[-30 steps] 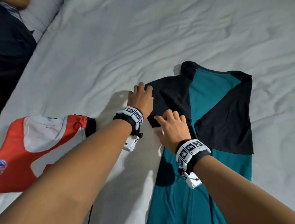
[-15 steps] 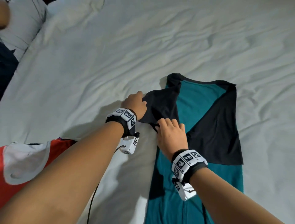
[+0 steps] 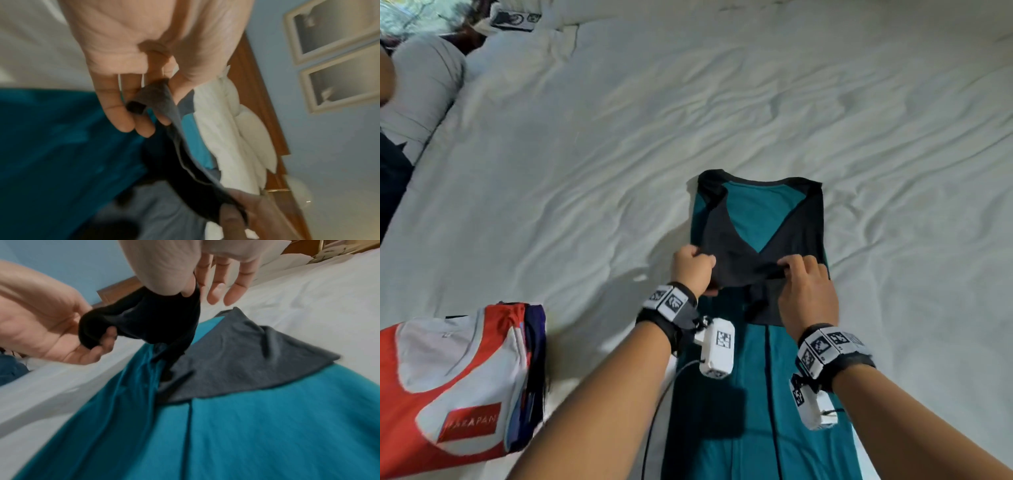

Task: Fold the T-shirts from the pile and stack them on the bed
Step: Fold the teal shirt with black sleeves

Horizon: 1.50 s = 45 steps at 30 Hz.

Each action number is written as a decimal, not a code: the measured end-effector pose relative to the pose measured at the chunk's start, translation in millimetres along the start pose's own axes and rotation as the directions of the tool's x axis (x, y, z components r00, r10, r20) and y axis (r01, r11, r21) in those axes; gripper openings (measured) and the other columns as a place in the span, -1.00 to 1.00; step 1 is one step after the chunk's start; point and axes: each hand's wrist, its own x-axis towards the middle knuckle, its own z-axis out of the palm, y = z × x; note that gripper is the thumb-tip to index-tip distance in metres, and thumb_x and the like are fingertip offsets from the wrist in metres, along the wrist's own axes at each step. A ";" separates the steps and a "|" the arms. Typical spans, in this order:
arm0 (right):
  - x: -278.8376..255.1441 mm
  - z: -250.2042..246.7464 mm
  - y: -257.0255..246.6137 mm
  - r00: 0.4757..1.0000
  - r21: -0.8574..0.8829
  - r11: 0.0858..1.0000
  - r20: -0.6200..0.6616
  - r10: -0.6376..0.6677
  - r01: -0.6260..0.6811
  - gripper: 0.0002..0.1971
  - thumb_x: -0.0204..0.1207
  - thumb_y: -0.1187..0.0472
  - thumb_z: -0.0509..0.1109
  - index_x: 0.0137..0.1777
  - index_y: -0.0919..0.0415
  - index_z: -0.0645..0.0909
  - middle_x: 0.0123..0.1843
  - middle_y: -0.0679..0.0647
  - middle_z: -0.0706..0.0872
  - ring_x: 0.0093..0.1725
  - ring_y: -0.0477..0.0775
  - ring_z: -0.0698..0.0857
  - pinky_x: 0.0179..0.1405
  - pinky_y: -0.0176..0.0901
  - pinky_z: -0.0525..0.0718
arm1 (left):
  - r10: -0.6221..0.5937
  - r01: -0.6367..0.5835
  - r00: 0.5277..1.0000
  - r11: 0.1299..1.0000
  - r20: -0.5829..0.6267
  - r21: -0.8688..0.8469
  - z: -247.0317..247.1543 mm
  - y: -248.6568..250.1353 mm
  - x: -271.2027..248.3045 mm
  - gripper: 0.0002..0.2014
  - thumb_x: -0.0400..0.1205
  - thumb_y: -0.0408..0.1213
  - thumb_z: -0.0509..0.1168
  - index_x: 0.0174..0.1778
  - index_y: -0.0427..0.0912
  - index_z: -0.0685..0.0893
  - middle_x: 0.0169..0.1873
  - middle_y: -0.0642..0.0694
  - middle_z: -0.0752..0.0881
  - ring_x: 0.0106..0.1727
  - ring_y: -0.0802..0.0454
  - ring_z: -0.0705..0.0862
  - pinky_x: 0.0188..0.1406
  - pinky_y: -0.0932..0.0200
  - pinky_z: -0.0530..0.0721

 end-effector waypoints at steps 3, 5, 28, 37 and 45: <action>-21.2 10.0 16.9 0.987 -0.115 0.991 0.151 -0.054 0.072 -0.55 0.32 0.52 0.45 0.18 0.14 0.65 0.07 0.16 0.64 -0.02 0.35 0.60 -0.18 0.16 0.61 | -0.037 0.046 0.997 0.989 -0.061 0.143 -0.7 -45.8 3.9 -0.89 0.69 -0.27 0.39 -0.05 -0.21 0.62 -0.06 -0.18 0.70 -0.17 -0.18 0.73 -0.31 -0.29 0.85; -31.5 16.3 22.0 0.971 -0.189 0.974 0.226 -0.079 0.124 -0.58 0.34 0.46 0.49 0.17 0.12 0.69 0.07 0.12 0.65 0.00 0.32 0.60 -0.17 0.14 0.59 | -0.044 0.065 0.993 0.979 -0.108 0.195 -6.3 -63.1 6.3 -0.77 0.70 -0.17 0.39 -0.17 -0.23 0.59 -0.15 -0.20 0.68 -0.32 -0.22 0.75 -0.43 -0.19 0.84; -1.7 100.2 -7.3 0.943 -0.206 0.975 0.332 -0.012 0.085 -0.18 0.73 -0.32 -0.23 0.81 0.25 -0.13 0.83 0.20 -0.19 0.80 0.21 -0.24 0.77 0.24 -0.12 | 0.252 -0.213 0.966 0.900 -0.057 0.380 -27.4 -29.5 88.9 -0.68 0.56 0.13 0.40 -0.21 -0.08 0.73 -0.30 -0.05 0.76 -0.15 -0.18 0.77 -0.01 -0.21 0.80; -7.7 115.8 9.0 0.940 -0.189 0.980 0.341 0.006 0.063 -0.15 0.74 -0.36 -0.20 0.80 0.27 -0.18 0.82 0.17 -0.27 0.79 0.17 -0.31 0.76 0.26 -0.16 | 0.443 -0.418 0.896 0.833 0.015 0.363 3.0 63.2 162.4 -0.74 0.62 -0.02 0.47 -0.13 -0.16 0.76 -0.23 -0.04 0.79 -0.12 -0.05 0.74 -0.02 0.06 0.72; -6.7 117.1 11.7 0.924 -0.180 0.982 0.382 0.011 0.063 -0.16 0.76 -0.34 -0.18 0.80 0.27 -0.20 0.82 0.16 -0.31 0.78 0.16 -0.35 0.74 0.23 -0.26 | 0.386 -0.358 0.922 0.828 0.023 0.432 12.3 84.4 208.3 -0.76 0.56 -0.16 0.54 -0.31 -0.21 0.71 -0.47 -0.03 0.62 -0.29 -0.13 0.63 -0.08 0.01 0.74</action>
